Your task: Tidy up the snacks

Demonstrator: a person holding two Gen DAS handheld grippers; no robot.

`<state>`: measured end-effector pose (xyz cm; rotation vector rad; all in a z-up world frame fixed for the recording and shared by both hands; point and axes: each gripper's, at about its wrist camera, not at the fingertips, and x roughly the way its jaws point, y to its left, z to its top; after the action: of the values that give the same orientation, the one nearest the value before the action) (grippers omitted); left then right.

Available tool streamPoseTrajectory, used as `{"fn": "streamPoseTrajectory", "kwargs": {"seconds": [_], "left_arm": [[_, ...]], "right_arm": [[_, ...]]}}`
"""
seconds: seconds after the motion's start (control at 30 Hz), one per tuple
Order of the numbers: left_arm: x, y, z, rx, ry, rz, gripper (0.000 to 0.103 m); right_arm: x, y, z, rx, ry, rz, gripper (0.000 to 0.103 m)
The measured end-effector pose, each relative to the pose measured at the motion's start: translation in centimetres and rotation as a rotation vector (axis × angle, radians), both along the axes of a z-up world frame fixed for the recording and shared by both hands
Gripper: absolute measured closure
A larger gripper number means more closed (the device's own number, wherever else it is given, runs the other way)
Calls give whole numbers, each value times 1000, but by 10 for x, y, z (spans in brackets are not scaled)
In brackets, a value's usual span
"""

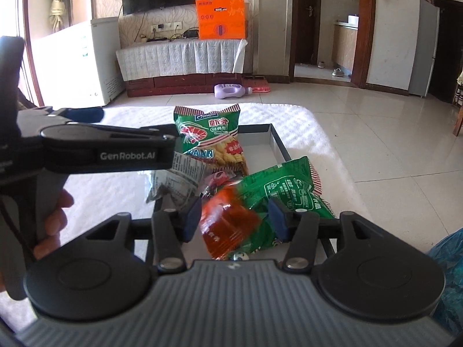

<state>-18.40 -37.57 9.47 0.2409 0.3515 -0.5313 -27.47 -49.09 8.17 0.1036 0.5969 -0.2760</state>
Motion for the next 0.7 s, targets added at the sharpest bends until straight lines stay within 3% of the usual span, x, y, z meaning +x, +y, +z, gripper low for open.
{"fn": "streamPoseTrajectory", "kwargs": {"seconds": [0.27, 0.37, 0.63, 0.7], "left_arm": [[-11, 19, 15, -58, 31, -17, 0], [-11, 34, 18, -161, 113, -54, 0], [-39, 45, 23, -91, 127, -3, 0], [-51, 49, 25, -86, 119, -11, 0]], "right_arm": [[-13, 5, 6, 28, -48, -34, 49], [-22, 7, 8, 39, -66, -57, 48], [-63, 15, 12, 114, -135, -104, 48], [-79, 23, 14, 132, -146, -101, 42]]}}
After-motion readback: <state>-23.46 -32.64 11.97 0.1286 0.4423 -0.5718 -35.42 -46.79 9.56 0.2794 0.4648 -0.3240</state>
